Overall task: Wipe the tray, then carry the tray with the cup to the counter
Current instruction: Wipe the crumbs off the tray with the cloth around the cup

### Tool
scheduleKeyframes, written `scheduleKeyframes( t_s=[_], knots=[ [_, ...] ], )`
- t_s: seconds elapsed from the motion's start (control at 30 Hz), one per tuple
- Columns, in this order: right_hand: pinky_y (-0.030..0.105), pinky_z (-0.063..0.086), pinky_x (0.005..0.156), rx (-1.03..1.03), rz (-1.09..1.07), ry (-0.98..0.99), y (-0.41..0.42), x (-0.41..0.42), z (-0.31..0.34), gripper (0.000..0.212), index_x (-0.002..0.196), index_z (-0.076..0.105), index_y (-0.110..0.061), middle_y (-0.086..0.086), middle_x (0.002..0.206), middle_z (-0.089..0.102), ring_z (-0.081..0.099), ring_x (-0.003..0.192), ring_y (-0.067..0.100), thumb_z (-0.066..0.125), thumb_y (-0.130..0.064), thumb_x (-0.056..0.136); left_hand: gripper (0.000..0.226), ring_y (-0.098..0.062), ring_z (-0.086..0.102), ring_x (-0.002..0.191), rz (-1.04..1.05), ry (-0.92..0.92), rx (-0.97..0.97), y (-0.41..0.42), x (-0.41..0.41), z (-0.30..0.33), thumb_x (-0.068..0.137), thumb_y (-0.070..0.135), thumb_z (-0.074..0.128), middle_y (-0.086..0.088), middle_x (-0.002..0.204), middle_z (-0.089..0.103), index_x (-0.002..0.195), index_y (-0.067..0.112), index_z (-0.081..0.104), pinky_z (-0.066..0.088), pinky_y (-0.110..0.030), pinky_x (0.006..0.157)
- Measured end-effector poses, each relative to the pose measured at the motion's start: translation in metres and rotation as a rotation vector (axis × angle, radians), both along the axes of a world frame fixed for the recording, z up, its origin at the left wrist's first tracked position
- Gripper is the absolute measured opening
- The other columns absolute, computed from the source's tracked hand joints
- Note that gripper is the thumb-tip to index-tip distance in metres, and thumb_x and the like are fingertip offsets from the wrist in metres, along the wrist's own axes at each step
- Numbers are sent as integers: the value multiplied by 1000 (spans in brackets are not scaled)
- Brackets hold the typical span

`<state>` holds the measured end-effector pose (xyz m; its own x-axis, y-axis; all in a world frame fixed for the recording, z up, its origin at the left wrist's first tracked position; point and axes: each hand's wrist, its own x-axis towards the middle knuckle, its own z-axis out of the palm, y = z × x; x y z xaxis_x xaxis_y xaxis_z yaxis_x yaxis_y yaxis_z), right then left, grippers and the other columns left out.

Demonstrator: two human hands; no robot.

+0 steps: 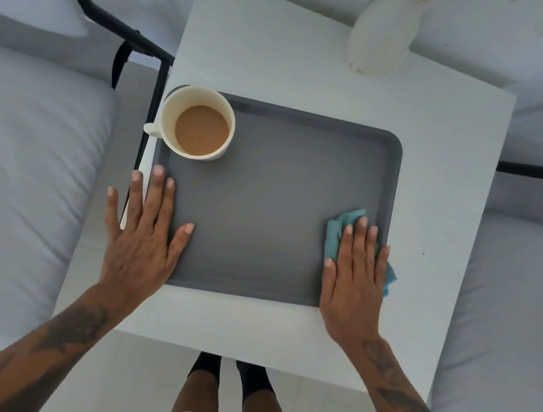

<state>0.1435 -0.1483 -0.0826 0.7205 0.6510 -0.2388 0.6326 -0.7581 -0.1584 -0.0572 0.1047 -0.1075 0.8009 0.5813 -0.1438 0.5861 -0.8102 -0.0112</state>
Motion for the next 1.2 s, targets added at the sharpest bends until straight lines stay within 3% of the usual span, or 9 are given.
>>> scheduleKeyframes(
  t_s=[0.13,0.23,0.4,0.53,0.67,0.9,1.03,1.2],
  knots=[
    [55,13,122,73,-18,-32,57,33,-8,56,153,23,-2,17,162,18,12,151,36,31,-26,102,73,-36,3,155,-47,-26,-26,5,0,-1,103,51,23,-12,168,7,158,6,11,5,-54,124],
    [55,13,121,162,82,-20,110,43,-10,55,152,28,-4,16,161,23,16,150,36,37,-23,101,73,-37,3,155,-59,-28,-27,6,0,-2,102,52,23,-11,168,8,158,7,12,5,-54,124],
    [55,27,115,270,342,-43,172,43,-5,48,140,52,-6,13,145,52,43,137,38,51,-21,94,73,-35,2,155,-63,-11,0,6,-1,-4,102,54,21,-7,169,6,159,10,10,3,-56,123],
    [48,38,101,237,450,-109,180,64,0,44,133,60,-10,13,132,61,57,116,36,51,-25,93,73,-34,2,155,-57,4,0,6,-1,-4,101,54,21,-6,169,4,159,11,9,2,-55,123],
    [43,38,89,201,369,-169,150,92,3,42,131,61,-11,14,128,63,58,110,36,54,-26,92,73,-34,4,155,-50,8,-5,6,-1,-2,101,55,20,-8,169,8,159,11,10,3,-55,124],
    [48,42,92,99,31,-190,84,105,2,47,141,50,-6,21,134,55,52,115,41,44,-26,99,74,-35,5,155,-45,14,-6,5,0,-2,101,55,21,-9,168,9,159,10,11,4,-55,124],
    [48,43,94,133,-83,-157,63,58,4,49,143,46,-3,24,136,52,50,113,40,45,-27,101,75,-35,3,155,-32,13,-21,5,0,-3,101,56,20,-9,169,7,159,10,9,1,-54,124],
    [52,46,96,162,29,17,48,-42,5,56,147,41,-6,20,145,46,45,119,37,44,-25,94,75,-37,2,155,-33,-18,-25,5,1,-4,101,55,22,-9,169,6,159,9,10,0,-55,123]
  ],
)
